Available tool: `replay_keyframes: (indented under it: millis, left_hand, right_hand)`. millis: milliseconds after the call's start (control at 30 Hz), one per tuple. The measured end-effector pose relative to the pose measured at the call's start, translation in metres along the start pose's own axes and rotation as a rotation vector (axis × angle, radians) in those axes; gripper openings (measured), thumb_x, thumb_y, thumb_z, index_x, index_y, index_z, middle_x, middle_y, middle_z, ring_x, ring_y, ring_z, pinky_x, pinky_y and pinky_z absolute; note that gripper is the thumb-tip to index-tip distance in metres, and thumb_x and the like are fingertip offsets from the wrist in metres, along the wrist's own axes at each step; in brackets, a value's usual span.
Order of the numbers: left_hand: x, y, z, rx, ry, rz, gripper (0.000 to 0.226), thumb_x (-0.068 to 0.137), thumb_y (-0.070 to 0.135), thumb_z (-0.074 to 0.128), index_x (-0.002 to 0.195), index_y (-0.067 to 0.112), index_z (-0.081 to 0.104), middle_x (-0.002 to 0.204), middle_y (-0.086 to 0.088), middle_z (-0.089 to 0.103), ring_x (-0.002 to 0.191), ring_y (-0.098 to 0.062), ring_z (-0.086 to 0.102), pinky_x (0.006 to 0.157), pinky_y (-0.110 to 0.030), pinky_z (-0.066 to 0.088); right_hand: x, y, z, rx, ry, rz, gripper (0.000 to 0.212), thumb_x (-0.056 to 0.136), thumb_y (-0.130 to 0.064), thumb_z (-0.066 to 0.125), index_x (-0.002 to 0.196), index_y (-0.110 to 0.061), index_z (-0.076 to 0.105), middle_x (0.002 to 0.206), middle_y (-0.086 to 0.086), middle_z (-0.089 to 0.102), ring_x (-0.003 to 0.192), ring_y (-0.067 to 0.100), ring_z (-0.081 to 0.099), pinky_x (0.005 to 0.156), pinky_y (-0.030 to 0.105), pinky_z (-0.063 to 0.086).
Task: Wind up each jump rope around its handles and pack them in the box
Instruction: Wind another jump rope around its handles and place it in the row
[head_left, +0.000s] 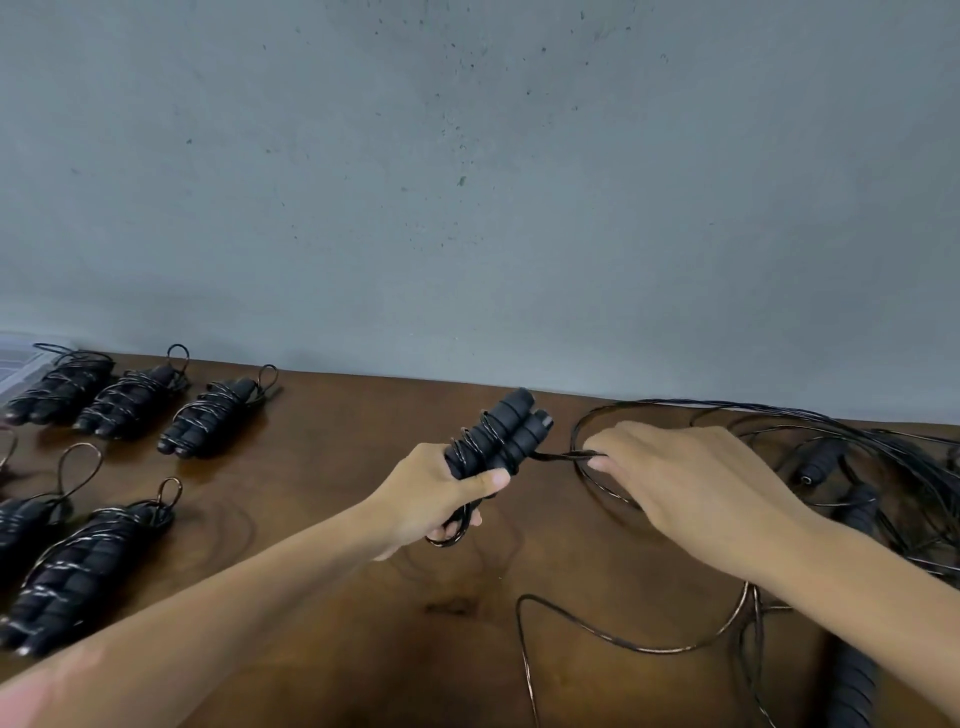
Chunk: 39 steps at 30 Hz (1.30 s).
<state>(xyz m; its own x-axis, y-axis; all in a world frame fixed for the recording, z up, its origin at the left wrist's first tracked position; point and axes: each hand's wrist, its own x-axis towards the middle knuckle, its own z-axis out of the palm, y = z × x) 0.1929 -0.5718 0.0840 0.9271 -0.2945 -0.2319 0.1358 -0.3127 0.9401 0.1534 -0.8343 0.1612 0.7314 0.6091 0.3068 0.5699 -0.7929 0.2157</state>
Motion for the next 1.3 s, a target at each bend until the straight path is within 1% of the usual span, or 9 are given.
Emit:
replay_keyframes:
  millis: [67,233,367,600,833,933,1067,1200,1300]
  left_hand:
    - [-0.001,0.003,0.002,0.117,-0.039,0.003,0.029,0.094,0.037,0.076,0.102,0.012,0.065,0.070,-0.006,0.069,0.051,-0.021,0.047,0.047,-0.022,0.039]
    - [-0.006,0.016,0.007,0.470,-0.062,0.065,0.024,0.087,0.044,0.080,0.092,0.030,0.062,0.074,0.004,0.071,0.048,-0.003,0.057,0.059,-0.021,0.049]
    - [-0.009,0.026,0.009,0.665,-0.082,0.098,0.032,0.083,0.053,0.082,0.096,0.033,0.060,0.080,0.001,0.073,0.074,-0.019,0.072,0.078,-0.037,0.060]
    - [-0.019,0.040,0.003,0.879,-0.074,0.233,0.044,0.083,0.061,0.077,0.099,0.028,0.054,0.074,0.010,0.057,0.062,-0.008,0.052,0.059,-0.024,0.038]
    - [-0.024,0.037,-0.007,0.691,-0.080,0.374,0.039,0.081,0.057,0.082,0.099,0.031,0.058,0.068,0.010,0.056,0.060,-0.008,0.046,0.057,-0.019,0.037]
    - [-0.023,0.034,-0.006,0.555,-0.077,0.411,0.039,0.081,0.049,0.085,0.101,0.025,0.062,0.069,0.002,0.058,0.057,-0.007,0.044,0.059,-0.023,0.038]
    - [-0.025,0.030,-0.001,0.291,-0.096,0.413,0.030,0.084,0.034,0.088,0.102,0.026,0.066,0.074,0.009,0.061,0.057,-0.006,0.048,0.062,-0.025,0.044]
    - [-0.027,0.027,0.002,0.105,-0.134,0.399,0.016,0.092,0.026,0.080,0.092,0.026,0.063,0.080,-0.001,0.070,0.057,-0.015,0.054,0.055,-0.021,0.045]
    - [-0.029,0.023,0.001,-0.007,-0.132,0.355,0.022,0.093,0.031,0.076,0.094,0.014,0.063,0.083,-0.007,0.071,0.055,-0.017,0.053,0.050,-0.025,0.039]
  right_hand:
    - [0.007,0.005,-0.007,-0.053,0.087,-0.080,0.010,0.090,-0.021,0.068,0.082,-0.021,0.062,0.064,-0.008,0.044,0.051,0.014,0.029,0.045,0.026,0.022]
    - [0.020,0.018,-0.017,-0.122,0.168,-0.269,0.021,0.076,-0.006,0.083,0.077,-0.017,0.065,0.063,-0.002,0.051,0.053,0.021,0.047,0.045,0.027,0.027]
    - [0.033,0.027,-0.022,-0.150,0.215,-0.335,0.026,0.071,-0.007,0.090,0.073,-0.016,0.066,0.061,0.000,0.050,0.052,0.020,0.047,0.051,0.026,0.021]
    - [0.043,0.051,-0.010,-0.097,0.144,-0.355,0.029,0.077,0.003,0.077,0.094,-0.020,0.073,0.079,-0.008,0.063,0.070,0.019,0.056,0.046,0.028,0.041]
    - [0.037,0.056,0.004,0.143,0.199,-0.207,0.029,0.090,-0.005,0.065,0.111,-0.023,0.074,0.090,-0.014,0.070,0.079,0.016,0.067,0.050,0.037,0.054]
    - [0.031,0.048,0.009,0.348,0.129,-0.049,0.030,0.102,-0.030,0.043,0.116,-0.028,0.070,0.097,-0.025,0.065,0.089,0.005,0.064,0.069,0.039,0.058]
    - [0.028,0.035,0.014,0.653,0.013,0.101,0.057,0.096,-0.058,0.028,0.118,-0.025,0.070,0.106,-0.017,0.072,0.100,0.005,0.065,0.087,0.028,0.052]
    - [0.022,0.029,0.019,0.712,0.011,0.176,0.028,0.106,-0.031,0.039,0.101,-0.022,0.065,0.080,-0.019,0.064,0.072,0.003,0.058,0.068,0.016,0.042]
    - [0.016,0.026,0.018,0.720,-0.025,0.209,0.032,0.109,-0.027,0.037,0.083,-0.027,0.055,0.069,-0.014,0.056,0.058,0.009,0.047,0.063,0.026,0.041]
